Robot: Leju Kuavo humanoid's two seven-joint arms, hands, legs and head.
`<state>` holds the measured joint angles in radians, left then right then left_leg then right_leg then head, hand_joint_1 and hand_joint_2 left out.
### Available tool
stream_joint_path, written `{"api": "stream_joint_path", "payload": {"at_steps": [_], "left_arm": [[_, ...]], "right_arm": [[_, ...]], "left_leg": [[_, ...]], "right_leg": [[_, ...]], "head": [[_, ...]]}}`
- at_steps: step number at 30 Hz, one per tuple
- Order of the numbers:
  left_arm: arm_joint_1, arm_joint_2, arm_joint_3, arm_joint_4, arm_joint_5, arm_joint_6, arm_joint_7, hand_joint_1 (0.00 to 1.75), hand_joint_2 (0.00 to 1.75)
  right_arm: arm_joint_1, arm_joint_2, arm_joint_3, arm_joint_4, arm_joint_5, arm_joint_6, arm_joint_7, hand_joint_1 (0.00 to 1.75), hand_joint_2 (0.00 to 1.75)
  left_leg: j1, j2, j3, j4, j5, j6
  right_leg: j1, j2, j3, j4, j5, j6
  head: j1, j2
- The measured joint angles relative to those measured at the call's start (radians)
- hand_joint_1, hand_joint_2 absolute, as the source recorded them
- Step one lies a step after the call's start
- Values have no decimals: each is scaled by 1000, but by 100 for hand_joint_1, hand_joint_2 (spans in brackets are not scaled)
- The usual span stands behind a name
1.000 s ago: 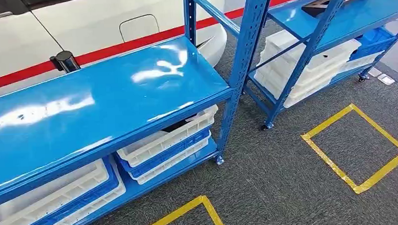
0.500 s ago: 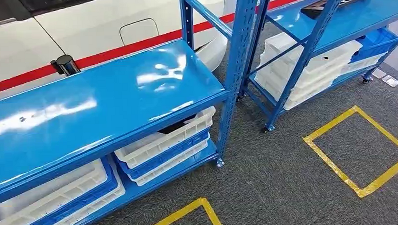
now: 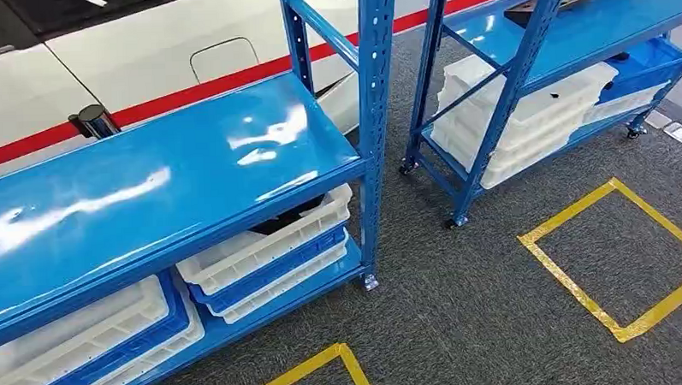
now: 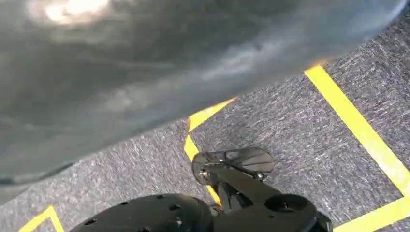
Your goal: Take the parts from the cabinet and place them on the table.
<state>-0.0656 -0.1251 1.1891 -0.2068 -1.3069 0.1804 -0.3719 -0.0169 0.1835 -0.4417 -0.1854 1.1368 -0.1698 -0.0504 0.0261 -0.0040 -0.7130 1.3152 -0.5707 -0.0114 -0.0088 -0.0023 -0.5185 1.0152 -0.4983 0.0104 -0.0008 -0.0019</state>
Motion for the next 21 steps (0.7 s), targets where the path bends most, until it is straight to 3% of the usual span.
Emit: {"api": "stream_joint_path", "payload": {"at_steps": [2, 3, 4, 5, 7, 9, 10, 13, 14, 15, 16, 17, 18, 19, 21], "left_arm": [[-1, 0, 0, 0, 0, 0, -2, 0, 0], [-1, 2, 0, 0, 0, 0, -2, 0, 0], [-3, 2, -1, 0, -1, 0, -3, 0, 0], [-6, 0, -1, 0, -1, 1, -5, 0, 0], [-5, 0, -1, 0, -1, 2, -7, 0, 0], [-4, -4, -1, 0, -1, 3, -8, 0, 0], [-5, -3, -1, 0, -1, 5, -8, 0, 0], [-8, -4, -1, 0, -1, 8, -9, 0, 0], [-8, -4, -1, 0, -1, 8, -9, 0, 0], [-8, -4, -1, 0, -1, 8, -8, 0, 0], [-8, -5, -1, 0, -1, 8, -9, 0, 0], [-8, -5, -1, 0, -1, 8, -8, 0, 0], [-8, -8, -1, 0, -1, 8, -8, 0, 0], [-8, -9, -1, 0, -1, 8, -8, 0, 0], [-8, -9, -1, 0, -1, 8, -9, 0, 0]], "right_arm": [[-1, 0, 0, 0, 2, 1, 0, 0, 0], [0, 2, 0, 0, 3, 2, 0, 0, 0], [-3, 2, 0, 0, 3, 2, -1, 0, 0], [-3, 0, 0, 0, 3, 2, -1, 0, 0], [-4, 0, 0, 0, 4, 2, -1, 0, 0], [-3, 0, 0, 0, 5, 2, -1, 0, 0], [-3, 0, 0, 0, 5, 2, -1, 0, 0], [-5, -1, 0, 0, 5, 2, -1, 0, 0], [-6, -1, 0, 0, 5, 2, 0, 0, 0], [-4, -2, 0, 0, 5, 2, 0, 0, 0], [-2, -3, 0, 0, 5, 2, 0, 0, 0], [-2, -5, 0, 0, 5, 2, 0, 0, 0], [-2, -6, 0, 0, 5, 2, 0, 0, 0], [-3, -6, 0, 0, 5, 2, 0, 0, 0], [-5, -6, 0, 0, 5, 2, 0, 0, 0]], "left_leg": [[-11, 1, 77, -178, 107, 24], [-22, 9, 109, -248, 124, 41], [-25, 15, 115, -263, 118, 40], [-27, 13, 115, -271, 114, 34], [-34, 8, 110, -270, 113, 34], [-19, 4, 126, -296, 122, 38], [-19, 2, 128, -300, 122, 40], [-19, -2, 127, -300, 123, 43], [-19, -3, 127, -300, 121, 44], [-19, -5, 127, -300, 121, 44], [-19, -11, 130, -300, 120, 42], [-19, -14, 131, -299, 119, 41], [-18, -18, 133, -299, 118, 40], [-19, -20, 134, -299, 117, 36], [-29, -24, 133, -294, 111, 28]], "right_leg": [[6, 0, 15, 0, -8, -9], [5, 0, 7, -1, -14, -6], [19, 0, 16, 2, -18, 1], [15, 0, 14, 3, -19, 2], [8, -7, 11, -4, -18, 9], [10, -9, 11, 4, -30, 18], [12, -6, -6, 40, -48, 18], [4, -2, -113, 233, -118, 13], [4, -2, -151, 295, -132, 16], [3, -2, -171, 319, -129, 24], [-1, -2, -160, 264, -88, 43], [-3, -2, -143, 220, -65, 50], [-6, -1, -101, 121, -20, 61], [-8, 3, -54, 18, 17, 66], [-2, 6, -51, 0, 23, 53]], "head": [[0, 0], [2, 0], [4, 0], [0, 0], [1, 0], [2, 0], [3, 0], [4, 0], [5, 0], [5, 0], [6, 0], [6, 0], [5, 0], [7, 0], [8, 0]]}}
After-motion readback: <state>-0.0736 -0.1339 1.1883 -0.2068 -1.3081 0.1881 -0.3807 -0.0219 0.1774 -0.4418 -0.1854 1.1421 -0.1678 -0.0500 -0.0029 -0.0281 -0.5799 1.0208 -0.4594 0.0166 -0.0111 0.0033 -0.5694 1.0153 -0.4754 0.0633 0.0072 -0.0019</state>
